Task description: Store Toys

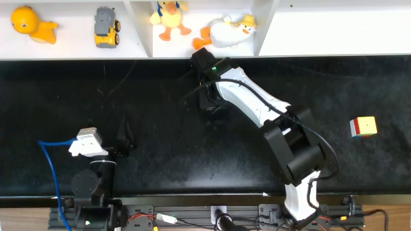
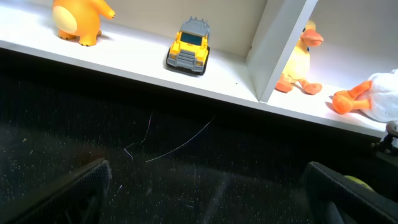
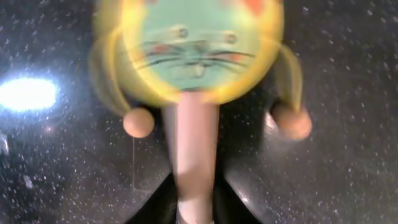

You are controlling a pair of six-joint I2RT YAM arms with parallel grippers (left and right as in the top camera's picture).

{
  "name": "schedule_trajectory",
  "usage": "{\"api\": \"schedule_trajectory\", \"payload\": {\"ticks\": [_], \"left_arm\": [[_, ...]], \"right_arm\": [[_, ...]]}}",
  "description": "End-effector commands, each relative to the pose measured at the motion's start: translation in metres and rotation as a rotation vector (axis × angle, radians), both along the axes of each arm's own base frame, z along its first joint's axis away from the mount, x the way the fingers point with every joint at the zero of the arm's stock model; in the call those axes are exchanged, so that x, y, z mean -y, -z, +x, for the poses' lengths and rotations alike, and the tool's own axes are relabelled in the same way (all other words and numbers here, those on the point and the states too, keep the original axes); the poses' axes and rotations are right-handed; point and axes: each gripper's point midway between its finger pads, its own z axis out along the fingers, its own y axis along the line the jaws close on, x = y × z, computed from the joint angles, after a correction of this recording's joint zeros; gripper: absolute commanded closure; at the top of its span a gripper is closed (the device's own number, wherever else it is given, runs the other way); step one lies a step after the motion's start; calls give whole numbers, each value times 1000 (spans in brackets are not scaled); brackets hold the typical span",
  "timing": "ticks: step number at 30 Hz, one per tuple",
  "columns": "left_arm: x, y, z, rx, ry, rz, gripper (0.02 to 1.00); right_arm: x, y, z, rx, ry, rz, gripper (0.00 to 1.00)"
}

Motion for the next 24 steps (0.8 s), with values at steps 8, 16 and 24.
{"api": "schedule_trajectory", "payload": {"ticks": [8,16,24], "left_arm": [[2,0,0,6,10,19,20],[2,0,0,6,10,19,20],[2,0,0,6,10,19,23]], "right_arm": [[10,30,-22,-117,23,-61,958],[12,-22,-25,-158,27,-92,956],[43,-91,-31,-48,92,-169,954]]}}
